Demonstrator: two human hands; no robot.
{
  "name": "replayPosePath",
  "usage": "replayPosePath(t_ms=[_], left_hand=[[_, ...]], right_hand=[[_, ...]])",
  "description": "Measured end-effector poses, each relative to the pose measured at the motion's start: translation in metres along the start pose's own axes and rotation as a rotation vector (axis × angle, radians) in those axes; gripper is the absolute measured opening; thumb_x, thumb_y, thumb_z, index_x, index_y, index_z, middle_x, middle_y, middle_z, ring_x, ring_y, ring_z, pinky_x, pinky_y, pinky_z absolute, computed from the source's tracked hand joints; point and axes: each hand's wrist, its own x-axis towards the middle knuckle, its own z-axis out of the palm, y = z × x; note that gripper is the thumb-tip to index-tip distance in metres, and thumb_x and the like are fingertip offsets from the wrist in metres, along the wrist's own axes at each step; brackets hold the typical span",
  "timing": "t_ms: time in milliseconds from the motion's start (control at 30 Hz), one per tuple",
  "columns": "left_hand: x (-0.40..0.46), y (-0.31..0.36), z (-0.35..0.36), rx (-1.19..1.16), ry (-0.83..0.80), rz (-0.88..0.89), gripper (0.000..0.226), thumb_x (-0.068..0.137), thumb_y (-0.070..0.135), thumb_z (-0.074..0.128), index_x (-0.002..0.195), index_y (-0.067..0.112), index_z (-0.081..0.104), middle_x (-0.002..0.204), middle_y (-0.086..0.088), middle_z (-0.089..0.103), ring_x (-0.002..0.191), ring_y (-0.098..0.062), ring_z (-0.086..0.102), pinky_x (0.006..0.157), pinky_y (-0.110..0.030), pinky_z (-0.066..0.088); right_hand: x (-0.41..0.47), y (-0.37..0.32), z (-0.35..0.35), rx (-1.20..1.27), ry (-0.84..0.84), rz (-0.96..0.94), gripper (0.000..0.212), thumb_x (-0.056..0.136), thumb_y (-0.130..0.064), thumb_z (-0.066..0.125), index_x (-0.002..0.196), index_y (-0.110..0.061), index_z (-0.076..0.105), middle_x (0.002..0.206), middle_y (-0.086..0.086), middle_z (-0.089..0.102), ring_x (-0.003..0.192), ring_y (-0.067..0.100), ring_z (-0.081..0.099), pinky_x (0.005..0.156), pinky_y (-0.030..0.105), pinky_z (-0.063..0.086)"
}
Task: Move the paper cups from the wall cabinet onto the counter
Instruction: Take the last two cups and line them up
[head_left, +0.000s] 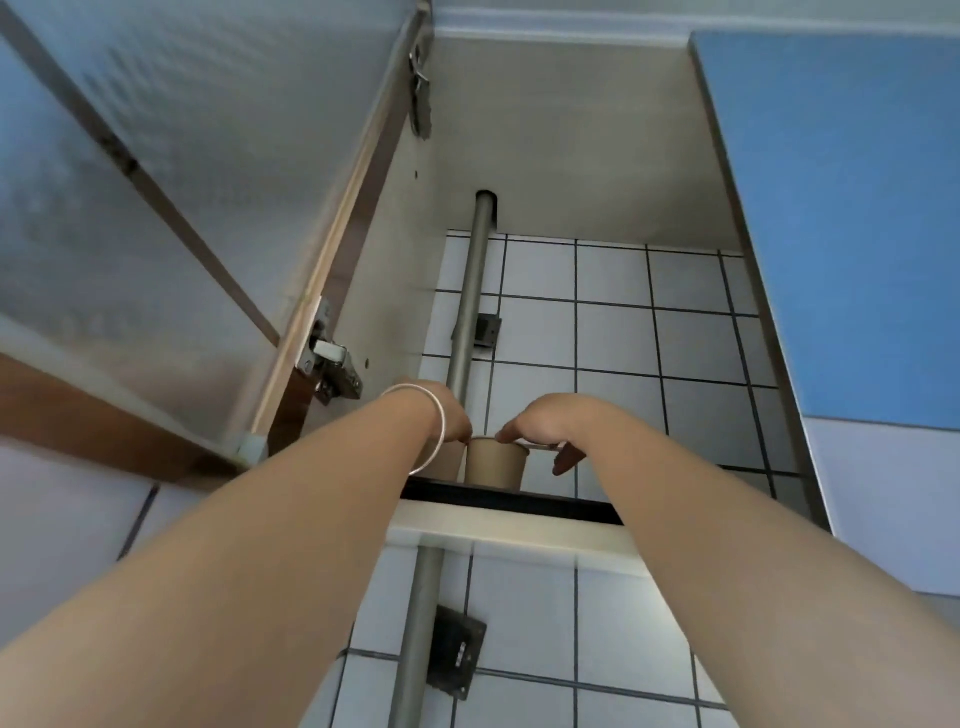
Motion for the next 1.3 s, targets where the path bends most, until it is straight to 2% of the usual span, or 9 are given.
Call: replayPosePath(t_ms=[133,333,600,667,800,900,1000,1133,1300], left_hand=[[-0.004,-0.006,0.0,-0.048,-0.028,-0.016,0.054,0.093,0.034,0.051,0.137,0.004,0.044,0.142,-0.012,0.048,0.127,-0.027,0.048,0.102,-0.035,0.04],[-0.005,-0.008,0.004,-0.129,-0.12,-0.04,0.055,0.093,0.035,0.051,0.136,0.002,0.044,0.137,-0.016,0.052,0.119,-0.029,0.055,0.1,-0.036,0.045],[-0.015,-0.003,-0.011,-0.23,-0.067,-0.049,0.048,0.095,0.033,0.047,0.13,0.0,0.048,0.13,-0.017,0.055,0.117,-0.03,0.057,0.098,-0.035,0.047],[-0.019,0.0,-0.019,-0.315,-0.024,-0.059,0.047,0.094,0.036,0.048,0.126,0.001,0.051,0.122,-0.016,0.059,0.112,-0.029,0.06,0.095,-0.034,0.048],[-0.025,0.007,-0.038,-0.546,0.094,-0.07,0.035,0.088,0.041,0.056,0.098,0.008,0.053,0.082,-0.007,0.056,0.086,-0.025,0.056,0.08,-0.032,0.047],[-0.038,0.011,-0.05,-0.723,0.212,-0.082,0.056,0.077,0.048,0.064,0.113,0.007,0.049,0.098,-0.01,0.061,0.092,-0.028,0.06,0.085,-0.037,0.052],[-0.062,0.016,-0.054,-0.806,0.28,-0.068,0.079,0.073,0.055,0.062,0.133,0.009,0.039,0.125,-0.014,0.057,0.106,-0.032,0.058,0.09,-0.041,0.051],[-0.099,0.019,-0.046,-0.89,0.364,-0.042,0.064,0.082,0.052,0.053,0.132,0.016,0.037,0.121,-0.011,0.056,0.092,-0.028,0.053,0.074,-0.033,0.044],[-0.152,0.023,-0.029,-1.176,0.38,-0.101,0.078,0.069,0.058,0.065,0.131,0.021,0.038,0.119,-0.006,0.057,0.104,-0.027,0.059,0.091,-0.04,0.052]], right_hand=[[0.015,0.0,0.005,0.061,-0.059,0.028,0.07,0.088,-0.041,0.059,0.144,-0.01,0.031,0.147,0.019,0.036,0.115,0.032,0.057,0.098,0.038,0.051],[0.024,0.004,0.009,0.034,-0.083,0.019,0.066,0.088,-0.04,0.059,0.141,-0.007,0.037,0.136,0.021,0.047,0.109,0.032,0.063,0.098,0.039,0.051],[0.009,0.013,-0.005,0.129,-0.004,-0.032,0.051,0.082,-0.05,0.061,0.112,-0.01,0.053,0.11,0.01,0.058,0.101,0.026,0.067,0.098,0.037,0.051],[0.003,0.015,-0.012,0.221,0.01,-0.047,0.052,0.081,-0.052,0.061,0.112,-0.01,0.054,0.111,0.011,0.059,0.1,0.027,0.067,0.096,0.037,0.052],[-0.022,0.02,-0.031,0.5,0.034,-0.103,0.055,0.082,-0.042,0.065,0.123,-0.009,0.05,0.112,0.013,0.058,0.099,0.026,0.062,0.084,0.033,0.055],[-0.045,0.023,-0.041,0.716,0.064,-0.154,0.054,0.082,-0.037,0.068,0.126,-0.012,0.047,0.106,0.009,0.058,0.1,0.026,0.061,0.081,0.035,0.054],[-0.071,0.023,-0.044,0.845,0.158,-0.217,0.056,0.083,-0.037,0.065,0.129,-0.01,0.046,0.118,0.01,0.059,0.099,0.025,0.061,0.077,0.035,0.054],[-0.108,0.024,-0.032,0.95,0.235,-0.23,0.063,0.079,-0.041,0.067,0.13,-0.016,0.041,0.12,0.009,0.058,0.1,0.026,0.061,0.071,0.037,0.055],[-0.154,0.015,-0.006,1.1,0.345,-0.198,0.066,0.068,-0.048,0.07,0.121,-0.023,0.039,0.115,0.003,0.058,0.098,0.025,0.061,0.088,0.045,0.054]])
